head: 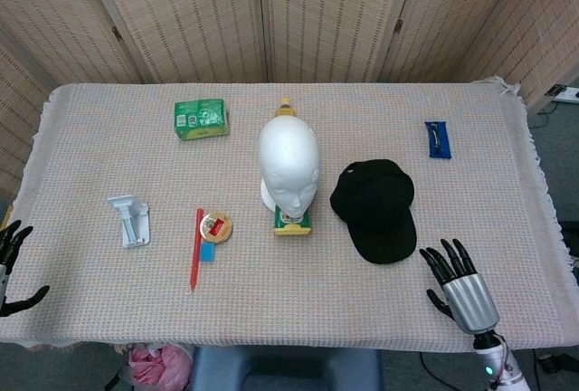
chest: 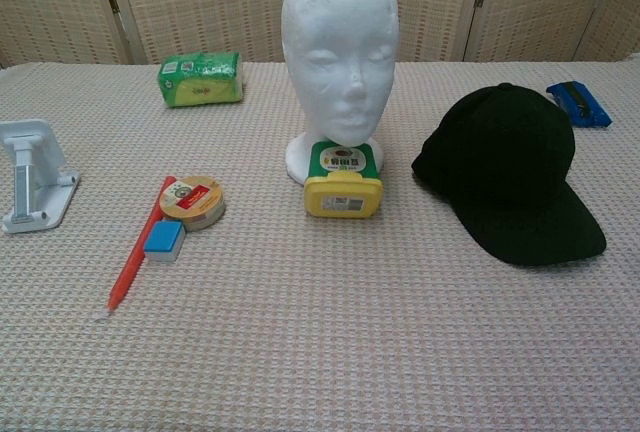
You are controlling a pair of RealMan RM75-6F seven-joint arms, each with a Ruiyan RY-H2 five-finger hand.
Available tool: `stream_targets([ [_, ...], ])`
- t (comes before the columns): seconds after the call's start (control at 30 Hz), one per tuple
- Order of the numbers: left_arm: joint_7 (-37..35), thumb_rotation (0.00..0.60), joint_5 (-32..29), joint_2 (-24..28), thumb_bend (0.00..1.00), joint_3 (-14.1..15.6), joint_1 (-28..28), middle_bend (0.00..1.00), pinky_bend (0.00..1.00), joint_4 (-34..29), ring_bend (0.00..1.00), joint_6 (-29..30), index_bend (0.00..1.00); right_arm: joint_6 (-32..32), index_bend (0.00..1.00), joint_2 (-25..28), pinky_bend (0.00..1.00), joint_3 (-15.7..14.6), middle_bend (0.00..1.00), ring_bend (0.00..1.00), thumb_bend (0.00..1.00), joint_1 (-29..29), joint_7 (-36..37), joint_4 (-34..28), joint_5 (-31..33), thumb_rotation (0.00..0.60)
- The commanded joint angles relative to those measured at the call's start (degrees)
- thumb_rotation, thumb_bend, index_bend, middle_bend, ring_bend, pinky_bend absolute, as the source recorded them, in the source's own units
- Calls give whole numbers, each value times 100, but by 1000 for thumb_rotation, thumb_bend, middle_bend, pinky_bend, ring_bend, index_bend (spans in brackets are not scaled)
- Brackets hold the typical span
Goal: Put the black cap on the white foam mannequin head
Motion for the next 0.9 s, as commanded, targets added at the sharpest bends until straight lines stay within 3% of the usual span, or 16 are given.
stream_targets([
  [0.03,-133,600,24,80,216,-1,-8,0,146,-13,0,-33,0,-85,136,-487,34,63,205,16,198,84,71,525,142,600],
  [0.3,-602,600,191,253,217,-3,-5,0,146,12,0,54,0,-165,137,-1217,54,150,205,23,211,298,72,1326,300,600],
  [0.9,-1067,600,313,450,217,43,112,0,146,-31,0,227,0,-406,209,-2153,101,406,259,64,261,705,376,2400,788,600],
])
